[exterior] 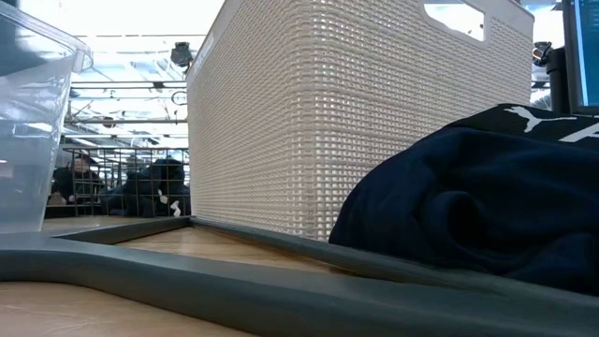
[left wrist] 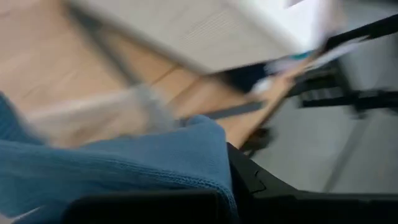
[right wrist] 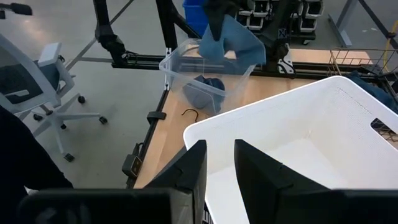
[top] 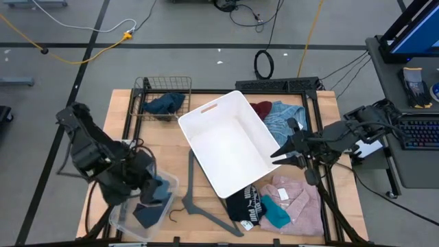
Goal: Pick & Place Cloths
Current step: Put the blue sock into the transparent bin
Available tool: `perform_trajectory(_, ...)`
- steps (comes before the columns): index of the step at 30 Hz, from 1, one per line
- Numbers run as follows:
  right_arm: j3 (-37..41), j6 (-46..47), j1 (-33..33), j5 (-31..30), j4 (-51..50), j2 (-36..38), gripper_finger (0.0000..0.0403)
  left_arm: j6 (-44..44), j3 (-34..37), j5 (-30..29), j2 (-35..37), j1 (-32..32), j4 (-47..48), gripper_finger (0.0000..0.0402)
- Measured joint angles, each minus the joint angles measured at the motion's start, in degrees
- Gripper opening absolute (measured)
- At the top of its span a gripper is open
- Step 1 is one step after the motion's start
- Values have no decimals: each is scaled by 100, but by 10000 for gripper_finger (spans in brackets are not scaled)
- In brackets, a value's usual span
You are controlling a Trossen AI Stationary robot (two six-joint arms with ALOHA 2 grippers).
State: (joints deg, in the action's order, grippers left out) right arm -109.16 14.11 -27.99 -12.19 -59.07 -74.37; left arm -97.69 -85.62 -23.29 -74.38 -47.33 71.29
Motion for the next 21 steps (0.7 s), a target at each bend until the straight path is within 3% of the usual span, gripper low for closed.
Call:
perform_trajectory(7, 304, -2, 0, 1, 107, -2, 73, -637, 11, 1296, -492, 10, 788, 0)
perform_trajectory(21, 458, -134, 0, 22, 362, 0, 73, -958, 11, 1960, -1654, -9, 925, 0)
